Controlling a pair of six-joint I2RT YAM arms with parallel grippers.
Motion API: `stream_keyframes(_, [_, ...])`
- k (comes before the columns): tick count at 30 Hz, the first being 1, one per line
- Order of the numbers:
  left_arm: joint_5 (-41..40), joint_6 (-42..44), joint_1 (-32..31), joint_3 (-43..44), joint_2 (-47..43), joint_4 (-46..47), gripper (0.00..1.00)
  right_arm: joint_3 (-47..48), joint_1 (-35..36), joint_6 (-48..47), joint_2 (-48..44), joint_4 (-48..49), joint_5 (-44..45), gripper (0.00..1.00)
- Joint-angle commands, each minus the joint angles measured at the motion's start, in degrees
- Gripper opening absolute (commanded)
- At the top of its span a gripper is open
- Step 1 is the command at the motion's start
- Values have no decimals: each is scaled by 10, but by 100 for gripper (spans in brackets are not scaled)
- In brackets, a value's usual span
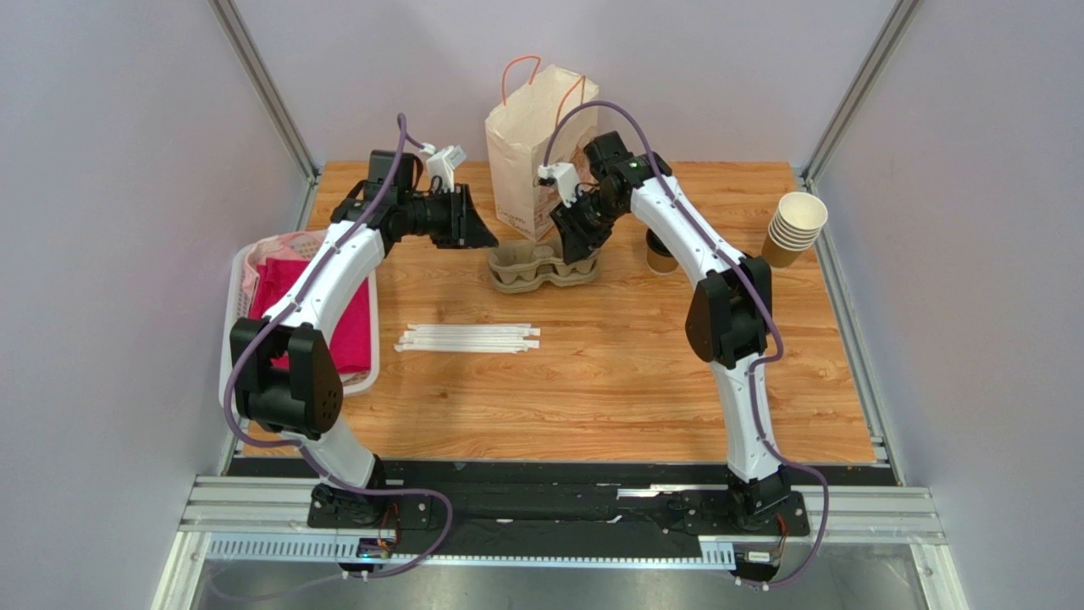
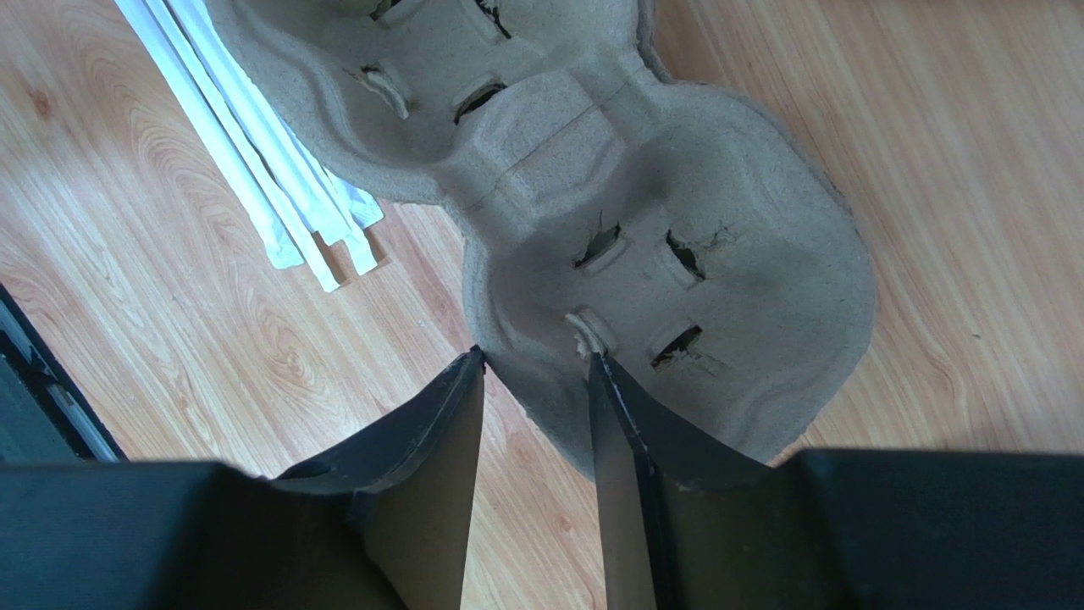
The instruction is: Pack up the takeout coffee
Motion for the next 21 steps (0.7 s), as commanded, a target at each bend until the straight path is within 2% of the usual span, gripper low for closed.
stream_keyframes(1, [7, 0, 5, 4, -2, 13, 31, 32, 3, -2, -2, 3, -14, 31])
stream_keyframes(3, [7, 0, 6, 1, -2, 14, 31, 32, 2, 2, -6, 5, -17, 24])
stream_keyframes(4, [8, 0, 6, 1, -3, 13, 31, 33, 4, 4, -7, 5, -19, 15])
stream_keyframes(7, [6, 1, 7, -3, -7, 15, 31, 35, 2, 8, -13, 11, -22, 0])
stream_keyframes(13, [5, 0, 10, -10, -15, 18, 31, 33, 4, 11, -22, 17, -17, 0])
stream_keyframes(15, [5, 2, 11, -13, -18, 18, 31, 35, 5, 10, -22, 15, -9, 9])
stream_keyframes(16, [5, 2, 11, -14, -19, 19, 31, 35, 6, 11, -22, 15, -8, 26])
stream_keyframes(19, [5, 0, 12, -15, -18, 19, 31, 35, 5, 20, -20, 20, -11, 50])
stream_keyframes(21, [5, 0, 12, -17, -18, 20, 31, 36, 6, 24, -17, 22, -17, 51])
